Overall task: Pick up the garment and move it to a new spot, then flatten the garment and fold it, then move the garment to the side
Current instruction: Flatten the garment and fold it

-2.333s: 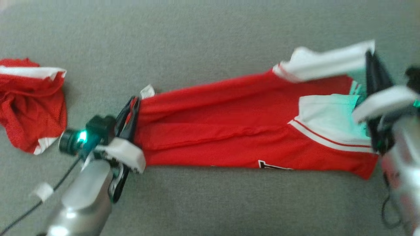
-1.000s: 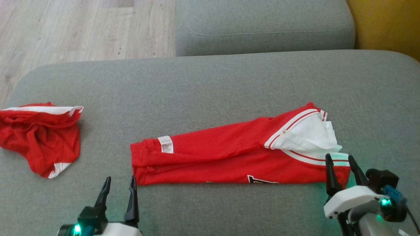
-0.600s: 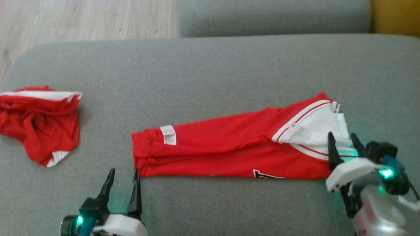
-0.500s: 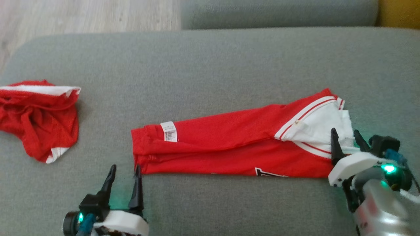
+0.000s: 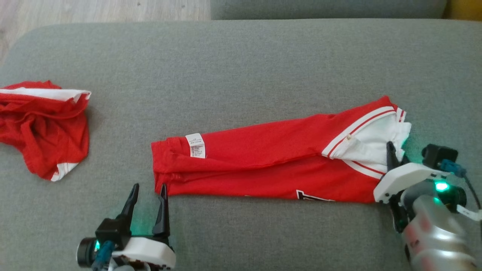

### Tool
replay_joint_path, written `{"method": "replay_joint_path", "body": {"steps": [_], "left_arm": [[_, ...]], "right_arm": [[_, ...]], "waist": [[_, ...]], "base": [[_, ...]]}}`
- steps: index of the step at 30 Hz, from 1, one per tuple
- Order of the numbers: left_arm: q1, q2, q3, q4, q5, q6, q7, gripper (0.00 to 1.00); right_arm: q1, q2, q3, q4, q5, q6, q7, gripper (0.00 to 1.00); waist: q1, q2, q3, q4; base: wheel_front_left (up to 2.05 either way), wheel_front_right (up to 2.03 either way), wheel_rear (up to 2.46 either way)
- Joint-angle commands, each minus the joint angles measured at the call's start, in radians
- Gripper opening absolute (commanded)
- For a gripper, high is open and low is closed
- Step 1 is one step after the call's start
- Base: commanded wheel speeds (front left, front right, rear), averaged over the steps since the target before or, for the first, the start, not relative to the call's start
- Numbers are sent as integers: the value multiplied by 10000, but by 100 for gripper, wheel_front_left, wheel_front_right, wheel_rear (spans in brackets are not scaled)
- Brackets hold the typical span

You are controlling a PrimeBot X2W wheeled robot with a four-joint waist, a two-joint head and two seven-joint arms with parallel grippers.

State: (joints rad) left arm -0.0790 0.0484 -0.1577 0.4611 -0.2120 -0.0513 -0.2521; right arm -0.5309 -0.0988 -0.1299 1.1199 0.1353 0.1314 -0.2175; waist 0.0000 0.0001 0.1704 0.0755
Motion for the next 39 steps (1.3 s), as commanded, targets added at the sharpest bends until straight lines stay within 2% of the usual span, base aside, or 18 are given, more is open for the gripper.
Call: {"method": "replay_joint_path", "body": {"steps": [1,7,9,11,14,17,22,29,39], "left_arm": [[-368,19,368,-333,-74,82,-97,100],[-308,19,433,-380,-64,129,-97,100],[-257,19,415,-364,-88,133,-97,100],[-179,19,399,-351,-133,132,-97,100],[-43,19,361,-317,-175,119,-97,100],[77,19,310,-254,-208,104,-97,100],[139,19,166,-170,-169,76,-97,100],[181,18,-27,-96,-95,33,-97,100],[280,18,-317,43,-14,-75,-97,100]], "right_arm": [[297,110,393,303,13,-7,44,0],[119,-1104,-41,-387,-114,-7,-406,0],[75,-1327,-299,-870,-194,-7,-431,0],[135,-1297,-322,-1634,-305,-7,-436,0],[431,-796,-173,-2747,-34,-7,-438,0],[905,-225,494,-3621,446,-7,-440,0],[1570,267,2164,-4493,1509,-7,-441,0],[1655,445,4164,-4979,2810,-7,-441,0],[1164,483,6666,-4783,4428,-7,-283,0]], "waist": [[0,-1,-88,-64],[0,-1,-419,-191],[0,-1,-532,-206],[0,-1,-639,-196],[0,-1,-766,-126],[0,-1,-879,20],[0,-1,-980,459],[0,-1,-1022,1376],[0,-1,-1102,2826]], "base": [[0,0,0],[0,0,0],[0,0,0],[0,0,0],[0,0,0],[0,0,0],[0,0,0],[0,0,0],[0,0,0]]}}
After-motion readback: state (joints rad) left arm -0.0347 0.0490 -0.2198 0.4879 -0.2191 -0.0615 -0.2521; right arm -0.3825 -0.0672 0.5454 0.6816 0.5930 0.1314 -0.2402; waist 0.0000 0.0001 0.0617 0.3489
